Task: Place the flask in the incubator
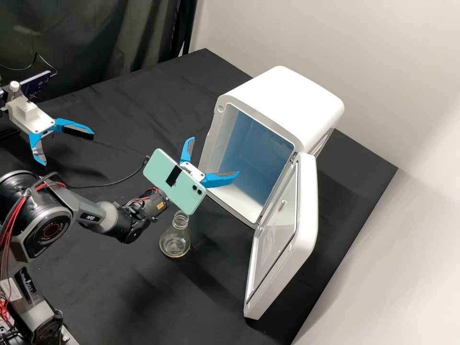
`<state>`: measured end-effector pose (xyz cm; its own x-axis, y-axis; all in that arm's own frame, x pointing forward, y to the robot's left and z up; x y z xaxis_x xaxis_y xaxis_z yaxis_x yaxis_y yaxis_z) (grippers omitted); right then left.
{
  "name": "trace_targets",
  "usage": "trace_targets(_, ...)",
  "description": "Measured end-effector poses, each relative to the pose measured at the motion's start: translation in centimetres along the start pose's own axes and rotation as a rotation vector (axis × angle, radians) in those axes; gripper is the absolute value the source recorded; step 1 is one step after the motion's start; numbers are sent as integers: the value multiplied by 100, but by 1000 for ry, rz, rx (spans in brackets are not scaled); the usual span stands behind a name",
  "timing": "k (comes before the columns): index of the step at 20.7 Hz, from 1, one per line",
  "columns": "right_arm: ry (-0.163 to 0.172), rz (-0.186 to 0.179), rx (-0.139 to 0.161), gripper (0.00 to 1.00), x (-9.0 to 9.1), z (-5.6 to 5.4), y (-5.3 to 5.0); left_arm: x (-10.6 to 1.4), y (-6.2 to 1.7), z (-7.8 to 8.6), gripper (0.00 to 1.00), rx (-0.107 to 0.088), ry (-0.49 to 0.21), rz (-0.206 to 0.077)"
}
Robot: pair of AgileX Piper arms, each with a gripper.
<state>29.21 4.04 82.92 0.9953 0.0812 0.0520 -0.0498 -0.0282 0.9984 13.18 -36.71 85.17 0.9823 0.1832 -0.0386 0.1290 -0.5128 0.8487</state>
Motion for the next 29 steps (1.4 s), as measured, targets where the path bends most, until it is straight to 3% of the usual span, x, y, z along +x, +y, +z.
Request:
trace_targets(5,23,37,-17,100,-265,70,49,2,-6,-3,100,-4,0,-3)
trace_targets(9,13,52,-29,100,-477,149,66,2,-5,-5,100,-5,1,-2)
trace_targets(23,-44,-145,-51,100,-937,319,-247,2,-2,-9,100,-7,6,1)
trace_targets(29,-58,-190,-54,100,-1059,355,-321,2,-2,-9,100,-7,6,1)
